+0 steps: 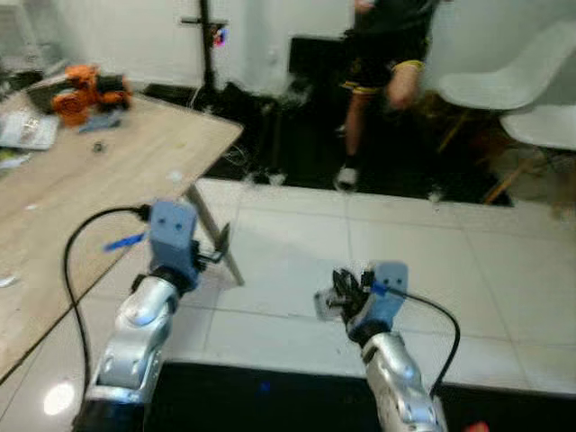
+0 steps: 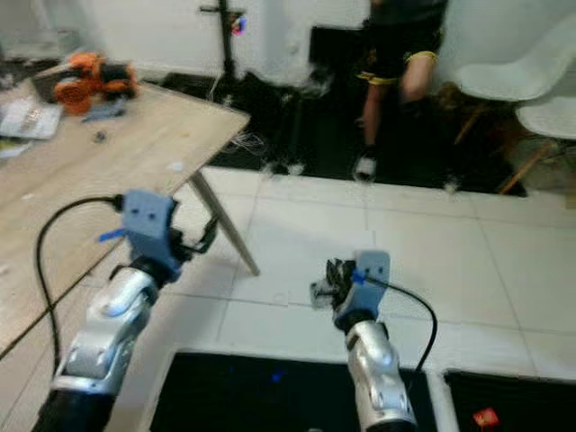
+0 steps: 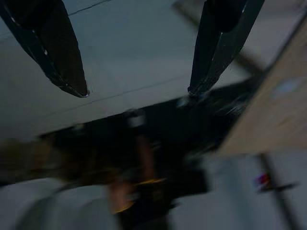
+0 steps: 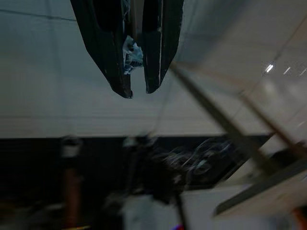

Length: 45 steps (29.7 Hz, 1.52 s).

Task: Picking trash to rubbish bin

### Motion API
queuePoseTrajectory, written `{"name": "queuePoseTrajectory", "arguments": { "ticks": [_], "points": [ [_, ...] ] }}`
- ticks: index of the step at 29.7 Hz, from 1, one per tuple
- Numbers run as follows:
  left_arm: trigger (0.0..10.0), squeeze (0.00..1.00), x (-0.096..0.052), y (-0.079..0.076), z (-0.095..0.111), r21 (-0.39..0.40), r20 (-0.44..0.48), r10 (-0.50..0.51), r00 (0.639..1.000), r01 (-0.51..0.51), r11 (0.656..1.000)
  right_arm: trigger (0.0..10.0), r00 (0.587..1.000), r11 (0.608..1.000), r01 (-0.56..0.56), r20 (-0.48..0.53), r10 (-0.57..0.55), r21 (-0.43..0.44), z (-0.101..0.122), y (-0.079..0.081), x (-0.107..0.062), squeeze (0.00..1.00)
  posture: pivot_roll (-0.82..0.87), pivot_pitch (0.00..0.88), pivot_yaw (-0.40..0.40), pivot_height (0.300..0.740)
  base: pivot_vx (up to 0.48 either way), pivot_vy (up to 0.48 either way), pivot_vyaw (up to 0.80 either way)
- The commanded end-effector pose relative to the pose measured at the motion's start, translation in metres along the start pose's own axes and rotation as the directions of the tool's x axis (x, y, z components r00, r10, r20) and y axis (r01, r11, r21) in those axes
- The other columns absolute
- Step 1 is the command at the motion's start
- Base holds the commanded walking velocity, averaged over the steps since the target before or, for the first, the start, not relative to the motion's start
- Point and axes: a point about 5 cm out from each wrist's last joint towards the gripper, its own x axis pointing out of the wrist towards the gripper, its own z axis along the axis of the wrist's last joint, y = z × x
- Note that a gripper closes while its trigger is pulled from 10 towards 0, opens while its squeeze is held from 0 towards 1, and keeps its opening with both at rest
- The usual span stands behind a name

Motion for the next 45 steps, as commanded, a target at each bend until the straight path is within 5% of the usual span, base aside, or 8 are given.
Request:
{"name": "queuePoseTrajectory", "arguments": {
  "ticks": [1, 21, 39, 45],
  "points": [
    [10.0, 0.0, 0.0, -0.001, -0.008, 0.013, -0.033, -0.011, 0.999, 0.012, 1.0, 10.0, 1.0, 1.0, -0.007, -0.025, 0.008, 0.005, -0.006, 0.005, -0.002, 0.0, 0.02, 0.107, -0.008, 0.74, 0.0, 0.0, -0.8],
    [10.0, 0.0, 0.001, 0.006, -0.013, 0.0, -0.039, 0.04, 0.998, -0.04, 0.999, 10.0, 0.997, 0.997, -0.075, -0.004, 0.075, -0.015, -0.001, 0.028, 0.011, 0.0, 0.03, 0.112, 0.001, 0.74, 0.0, 0.0, -0.8],
    [10.0, 0.0, -0.013, 0.041, -0.022, 0.025, -0.074, 0.164, 0.984, -0.163, 0.986, 10.0, 0.999, 0.998, 0.044, -0.024, -0.046, -0.05, -0.005, -0.011, 0.002, 0.0, 0.03, 0.121, -0.004, 0.74, 0.0, 0.0, -0.8],
    [10.0, 0.0, -0.002, 0.028, -0.01, -0.014, -0.021, 0.064, 0.998, -0.064, 0.998, 10.0, 1.0, 0.998, 0.023, -0.017, -0.024, -0.051, -0.002, -0.006, 0.005, 0.0, 0.03, 0.119, -0.003, 0.74, 0.0, 0.0, -0.8]
  ]
}}
